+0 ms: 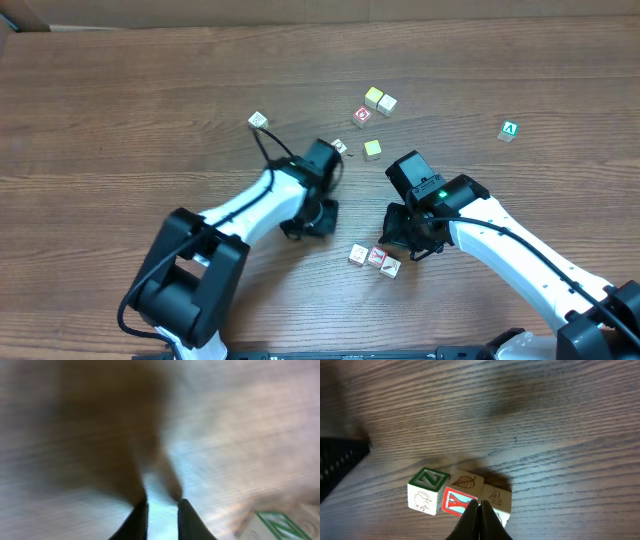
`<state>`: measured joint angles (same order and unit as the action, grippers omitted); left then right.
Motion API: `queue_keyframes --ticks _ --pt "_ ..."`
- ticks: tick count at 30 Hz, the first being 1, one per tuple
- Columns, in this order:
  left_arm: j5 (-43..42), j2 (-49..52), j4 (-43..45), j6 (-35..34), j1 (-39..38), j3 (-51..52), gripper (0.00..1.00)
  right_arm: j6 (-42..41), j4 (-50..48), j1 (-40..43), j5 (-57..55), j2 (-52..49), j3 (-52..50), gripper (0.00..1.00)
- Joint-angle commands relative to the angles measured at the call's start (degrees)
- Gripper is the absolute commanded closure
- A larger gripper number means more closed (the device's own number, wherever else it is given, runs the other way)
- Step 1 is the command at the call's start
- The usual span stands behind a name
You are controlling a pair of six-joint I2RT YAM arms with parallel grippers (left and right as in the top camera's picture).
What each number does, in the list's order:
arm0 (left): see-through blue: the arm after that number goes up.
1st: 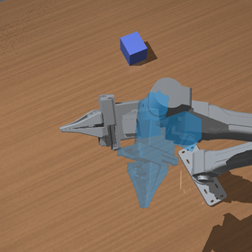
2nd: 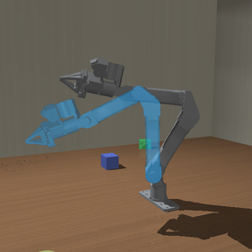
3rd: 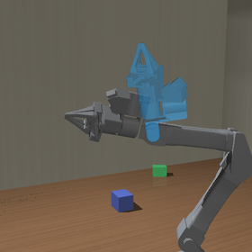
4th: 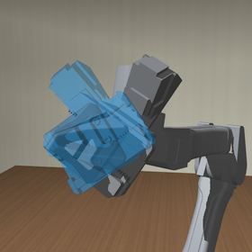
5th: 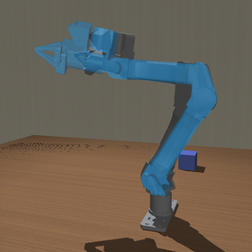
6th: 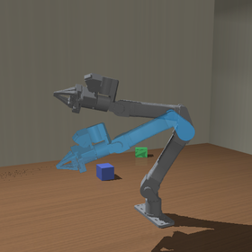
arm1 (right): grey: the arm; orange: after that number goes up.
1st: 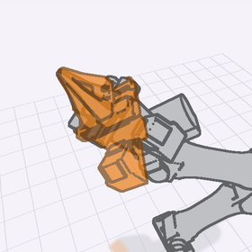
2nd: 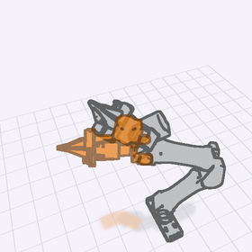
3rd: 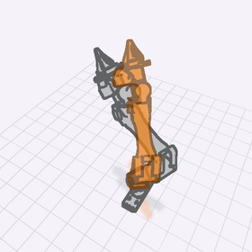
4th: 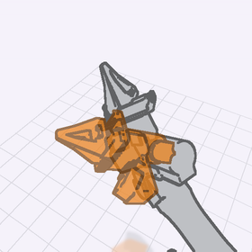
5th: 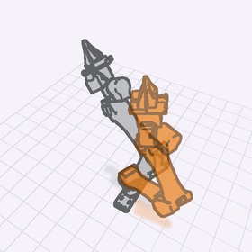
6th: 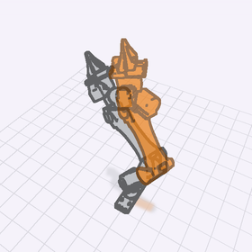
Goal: Flip 5 blocks
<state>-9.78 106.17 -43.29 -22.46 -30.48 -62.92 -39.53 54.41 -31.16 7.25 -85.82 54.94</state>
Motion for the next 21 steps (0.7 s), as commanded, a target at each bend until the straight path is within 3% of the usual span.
queue_keyframes --ticks 1,9,13,16,21 --pt "2.3 -0.5 0.1 3.3 5.3 -4.0 0.62 0.8 -0.2 0.2 -0.1 0.6 0.9 0.96" --pt "3.0 -0.5 -0.6 9.3 14.0 -14.7 0.33 2.2 3.7 0.2 -0.1 0.6 4.3 0.79" --pt "5.4 0.2 0.1 9.7 15.7 -19.3 0.25 3.0 6.0 0.2 -0.1 1.3 6.6 0.74" --pt "6.5 2.6 -0.4 9.7 16.2 -23.3 0.23 4.0 7.2 0.2 0.2 2.3 8.3 0.65" --pt "10.8 9.6 -4.3 3.7 17.0 -30.7 0.17 5.5 10.4 0.2 0.6 4.4 10.9 0.55"
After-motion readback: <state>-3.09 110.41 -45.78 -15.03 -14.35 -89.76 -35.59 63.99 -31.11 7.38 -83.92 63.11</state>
